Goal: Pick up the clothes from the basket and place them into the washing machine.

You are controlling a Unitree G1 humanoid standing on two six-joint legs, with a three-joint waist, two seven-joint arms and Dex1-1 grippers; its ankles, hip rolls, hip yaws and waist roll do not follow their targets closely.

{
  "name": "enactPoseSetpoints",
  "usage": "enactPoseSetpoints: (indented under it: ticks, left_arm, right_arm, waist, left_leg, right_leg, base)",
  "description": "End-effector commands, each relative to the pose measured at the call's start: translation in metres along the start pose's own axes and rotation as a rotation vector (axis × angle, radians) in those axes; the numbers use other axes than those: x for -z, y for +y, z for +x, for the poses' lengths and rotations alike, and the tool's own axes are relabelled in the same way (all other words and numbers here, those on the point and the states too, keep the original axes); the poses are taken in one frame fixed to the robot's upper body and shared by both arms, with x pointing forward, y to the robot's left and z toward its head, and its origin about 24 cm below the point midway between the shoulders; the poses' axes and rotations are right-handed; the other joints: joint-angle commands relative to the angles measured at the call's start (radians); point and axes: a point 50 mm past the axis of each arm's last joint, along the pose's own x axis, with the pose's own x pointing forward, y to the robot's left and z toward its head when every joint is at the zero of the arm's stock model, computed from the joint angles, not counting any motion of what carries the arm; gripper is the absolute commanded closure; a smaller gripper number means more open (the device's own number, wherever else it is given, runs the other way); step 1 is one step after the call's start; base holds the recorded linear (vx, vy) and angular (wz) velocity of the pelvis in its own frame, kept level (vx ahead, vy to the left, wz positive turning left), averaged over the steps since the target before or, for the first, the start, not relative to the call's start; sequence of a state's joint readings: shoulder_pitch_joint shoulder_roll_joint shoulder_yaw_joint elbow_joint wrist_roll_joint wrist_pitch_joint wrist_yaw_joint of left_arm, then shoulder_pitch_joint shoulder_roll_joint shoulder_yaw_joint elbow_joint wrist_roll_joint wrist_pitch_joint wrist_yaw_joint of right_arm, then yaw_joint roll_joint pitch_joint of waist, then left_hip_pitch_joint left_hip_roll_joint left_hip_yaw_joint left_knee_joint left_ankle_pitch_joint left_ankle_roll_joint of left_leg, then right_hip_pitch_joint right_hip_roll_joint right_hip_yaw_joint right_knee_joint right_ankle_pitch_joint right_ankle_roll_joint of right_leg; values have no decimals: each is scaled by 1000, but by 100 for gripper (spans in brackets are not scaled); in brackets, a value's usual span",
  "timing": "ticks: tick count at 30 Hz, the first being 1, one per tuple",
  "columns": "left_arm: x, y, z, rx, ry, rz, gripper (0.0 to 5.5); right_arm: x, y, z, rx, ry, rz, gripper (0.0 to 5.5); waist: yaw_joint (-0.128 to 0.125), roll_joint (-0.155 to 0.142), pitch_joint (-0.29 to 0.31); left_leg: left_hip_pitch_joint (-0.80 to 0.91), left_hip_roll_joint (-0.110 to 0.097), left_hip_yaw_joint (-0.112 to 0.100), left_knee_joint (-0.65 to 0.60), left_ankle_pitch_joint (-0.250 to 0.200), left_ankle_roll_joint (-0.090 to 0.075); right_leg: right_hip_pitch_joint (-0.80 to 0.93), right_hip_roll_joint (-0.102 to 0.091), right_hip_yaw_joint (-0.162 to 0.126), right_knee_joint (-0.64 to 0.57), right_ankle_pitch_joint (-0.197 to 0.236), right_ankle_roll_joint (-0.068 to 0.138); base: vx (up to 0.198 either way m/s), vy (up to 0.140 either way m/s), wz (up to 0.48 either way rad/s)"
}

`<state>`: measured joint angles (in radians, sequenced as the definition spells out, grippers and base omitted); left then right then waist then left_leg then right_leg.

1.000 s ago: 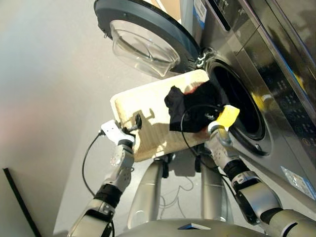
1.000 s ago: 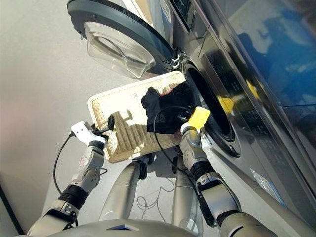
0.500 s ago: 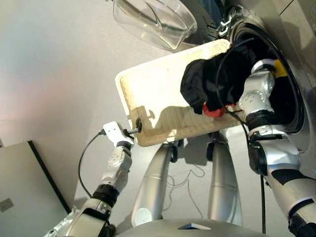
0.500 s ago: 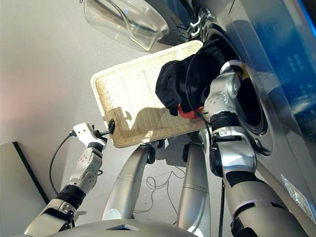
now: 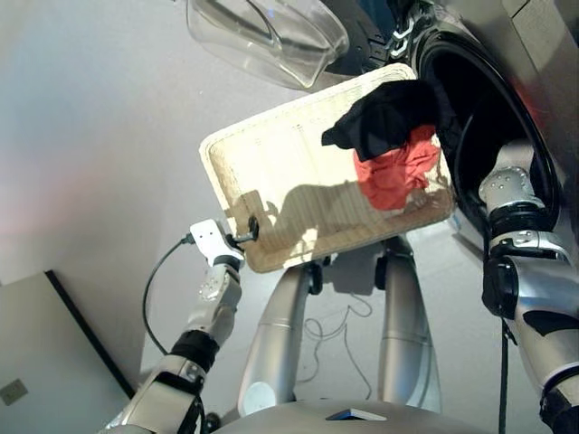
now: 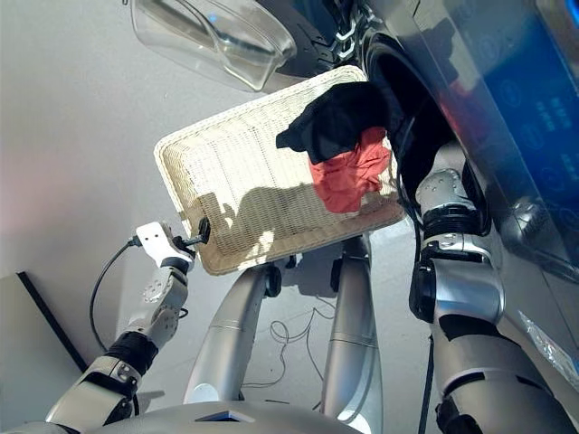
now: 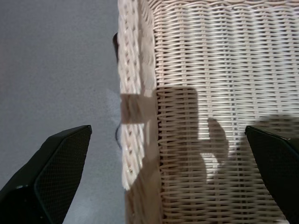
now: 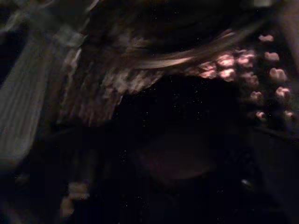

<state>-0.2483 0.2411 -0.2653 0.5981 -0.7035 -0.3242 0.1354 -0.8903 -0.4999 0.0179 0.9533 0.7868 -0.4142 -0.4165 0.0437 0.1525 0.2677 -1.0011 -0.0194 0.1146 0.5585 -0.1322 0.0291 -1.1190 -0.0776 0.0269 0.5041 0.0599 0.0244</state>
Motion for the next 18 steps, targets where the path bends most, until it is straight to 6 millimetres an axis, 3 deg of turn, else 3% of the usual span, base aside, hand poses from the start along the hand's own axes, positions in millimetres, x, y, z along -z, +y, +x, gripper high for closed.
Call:
enactPoseSetpoints:
  ticks: [1, 2, 3, 9, 18]
  left_arm:
    - [-4, 24, -5, -44, -35, 38, 0]
    - [-4, 24, -5, -44, -35, 38, 0]
    - [-1, 28, -7, -45, -21, 42, 0]
    - [5, 36, -10, -43, 15, 61, 0]
    - [8, 39, -8, -56, 35, 76, 0]
  right_arm:
    - [7, -2, -5, -225, 3, -227, 0]
    - [8, -2, -5, -226, 3, -227, 0]
    - [25, 4, -17, -369, 64, -326, 0]
    - [62, 26, -53, -719, 162, -572, 0]
    - [107, 40, -93, -915, 291, -742, 0]
  waist:
    - [-5, -1, -62]
    - [-6, 0, -62]
    - [-6, -15, -62]
    - [-1, -43, -68]
    - [21, -64, -67]
  left_leg:
    - [-29, 9, -34, -54, 22, -7]
    - [-28, 9, -34, -54, 23, -7]
    - [-25, 10, -37, -62, 32, -9]
    - [-15, 6, -50, -82, 56, -12]
    - [0, -1, -70, -112, 79, -14]
  right_leg:
    - [38, 38, -67, -27, -46, -2]
    - [39, 37, -67, -28, -46, -2]
    - [50, 38, -74, -40, -39, -2]
    - [77, 31, -95, -69, -26, -3]
    - [105, 22, -118, -89, -26, -1]
  base:
    - [0, 0, 0]
    - [-53, -54, -18]
    - [-44, -52, -24]
    - [-10, -11, -5]
    - [0, 0, 0]
